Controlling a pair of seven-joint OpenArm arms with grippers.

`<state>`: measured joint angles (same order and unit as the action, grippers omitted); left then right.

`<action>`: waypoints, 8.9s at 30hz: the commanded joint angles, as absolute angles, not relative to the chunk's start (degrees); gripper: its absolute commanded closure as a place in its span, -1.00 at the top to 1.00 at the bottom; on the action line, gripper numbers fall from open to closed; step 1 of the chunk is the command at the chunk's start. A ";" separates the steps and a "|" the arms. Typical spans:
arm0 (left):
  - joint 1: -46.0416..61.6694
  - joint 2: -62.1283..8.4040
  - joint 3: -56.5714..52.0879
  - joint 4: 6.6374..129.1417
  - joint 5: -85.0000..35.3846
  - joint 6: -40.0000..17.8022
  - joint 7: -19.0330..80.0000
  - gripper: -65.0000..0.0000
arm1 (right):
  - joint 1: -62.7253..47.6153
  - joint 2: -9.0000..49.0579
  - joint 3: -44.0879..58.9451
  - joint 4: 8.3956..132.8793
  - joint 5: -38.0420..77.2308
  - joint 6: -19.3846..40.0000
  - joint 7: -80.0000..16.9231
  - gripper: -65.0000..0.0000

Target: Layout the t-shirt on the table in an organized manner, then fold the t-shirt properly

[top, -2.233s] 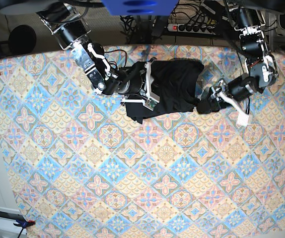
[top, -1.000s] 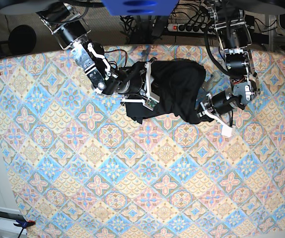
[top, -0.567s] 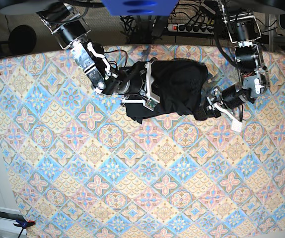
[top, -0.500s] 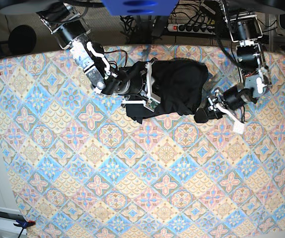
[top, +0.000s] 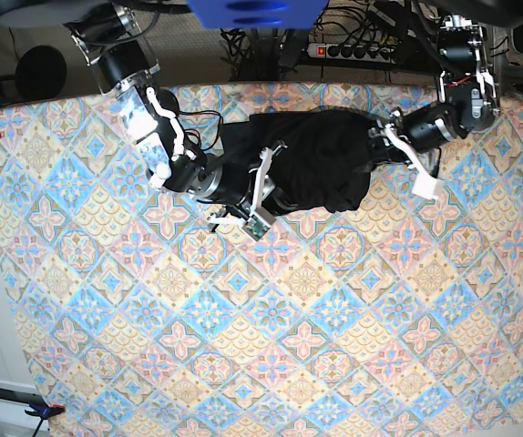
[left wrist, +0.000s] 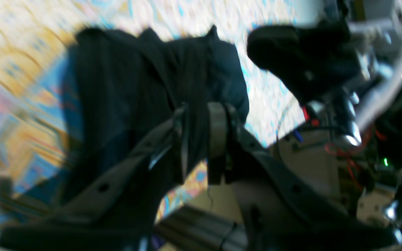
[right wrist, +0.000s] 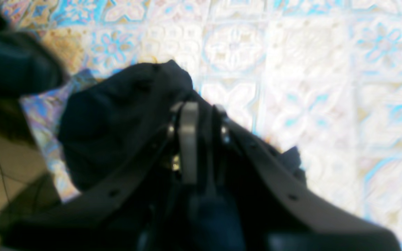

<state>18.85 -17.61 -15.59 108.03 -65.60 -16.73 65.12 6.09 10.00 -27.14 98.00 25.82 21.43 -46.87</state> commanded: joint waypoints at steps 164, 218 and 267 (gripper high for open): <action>6.02 -22.73 -20.70 88.04 -61.76 -16.84 48.40 -0.78 | -4.35 16.40 -8.22 100.26 26.24 21.23 -52.44 -1.00; 6.02 -23.08 -21.05 88.04 -61.76 -16.84 48.40 -0.78 | -9.80 29.67 -5.23 104.84 26.33 21.23 -55.16 -1.00; 52.62 -19.91 -37.14 98.24 -33.98 -17.01 44.00 -1.00 | -53.85 17.19 24.48 110.02 34.51 21.23 -48.84 -1.00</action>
<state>52.47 -18.90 -36.42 97.34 -32.99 -17.08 44.73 -52.88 16.43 24.16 109.03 33.36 20.84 -49.41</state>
